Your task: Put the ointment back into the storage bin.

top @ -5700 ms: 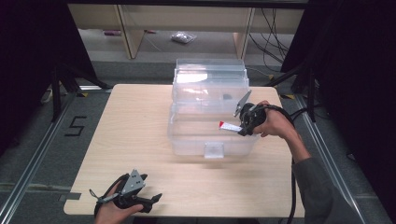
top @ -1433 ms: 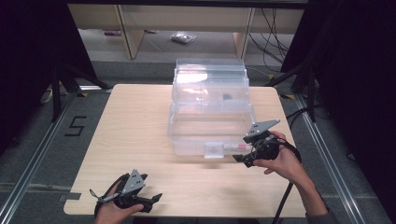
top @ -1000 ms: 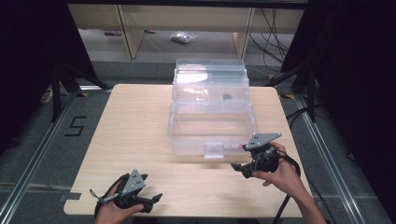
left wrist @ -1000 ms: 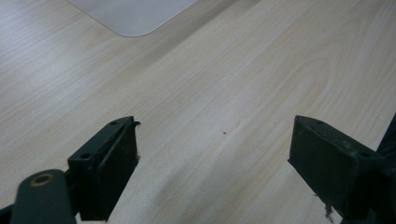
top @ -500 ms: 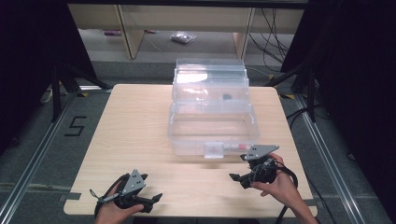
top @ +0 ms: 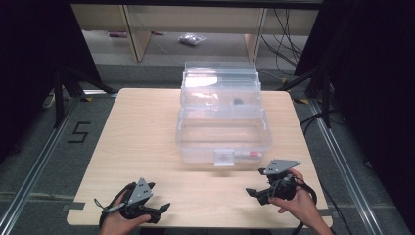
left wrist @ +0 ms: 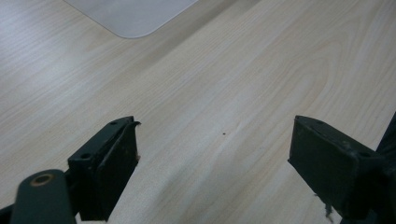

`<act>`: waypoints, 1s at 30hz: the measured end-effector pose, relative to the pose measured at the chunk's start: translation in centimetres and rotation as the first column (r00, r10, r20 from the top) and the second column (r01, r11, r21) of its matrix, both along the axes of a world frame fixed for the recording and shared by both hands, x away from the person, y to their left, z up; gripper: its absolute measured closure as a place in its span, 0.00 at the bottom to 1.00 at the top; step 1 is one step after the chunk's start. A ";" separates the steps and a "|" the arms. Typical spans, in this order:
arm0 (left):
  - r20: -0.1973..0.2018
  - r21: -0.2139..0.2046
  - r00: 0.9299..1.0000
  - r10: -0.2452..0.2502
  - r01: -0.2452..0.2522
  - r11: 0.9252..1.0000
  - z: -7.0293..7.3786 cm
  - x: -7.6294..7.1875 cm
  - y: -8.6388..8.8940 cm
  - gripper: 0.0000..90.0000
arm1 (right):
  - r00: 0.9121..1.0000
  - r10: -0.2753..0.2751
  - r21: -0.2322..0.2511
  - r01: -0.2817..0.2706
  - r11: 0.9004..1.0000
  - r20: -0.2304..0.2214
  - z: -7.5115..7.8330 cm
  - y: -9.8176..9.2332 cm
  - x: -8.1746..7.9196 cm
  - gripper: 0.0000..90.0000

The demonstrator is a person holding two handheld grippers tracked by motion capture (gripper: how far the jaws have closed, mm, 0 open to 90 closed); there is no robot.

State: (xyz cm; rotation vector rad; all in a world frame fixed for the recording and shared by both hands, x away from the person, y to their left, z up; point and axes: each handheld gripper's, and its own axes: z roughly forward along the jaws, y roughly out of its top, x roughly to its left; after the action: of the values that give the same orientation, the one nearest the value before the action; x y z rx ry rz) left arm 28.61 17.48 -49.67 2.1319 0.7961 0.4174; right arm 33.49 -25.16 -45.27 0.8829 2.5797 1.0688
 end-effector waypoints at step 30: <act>0.001 0.006 1.000 0.001 -0.001 1.000 0.0 0.0 0.0 0.17 | 0.998 -0.021 -0.071 0.017 0.997 -0.058 -3.4 -1.2 -3.0 0.18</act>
State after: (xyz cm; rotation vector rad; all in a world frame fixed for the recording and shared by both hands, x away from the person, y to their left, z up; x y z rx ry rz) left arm 28.61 17.46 -49.68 2.1366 0.7962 0.4215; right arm 30.51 -26.34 -48.64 0.9336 2.6337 0.9538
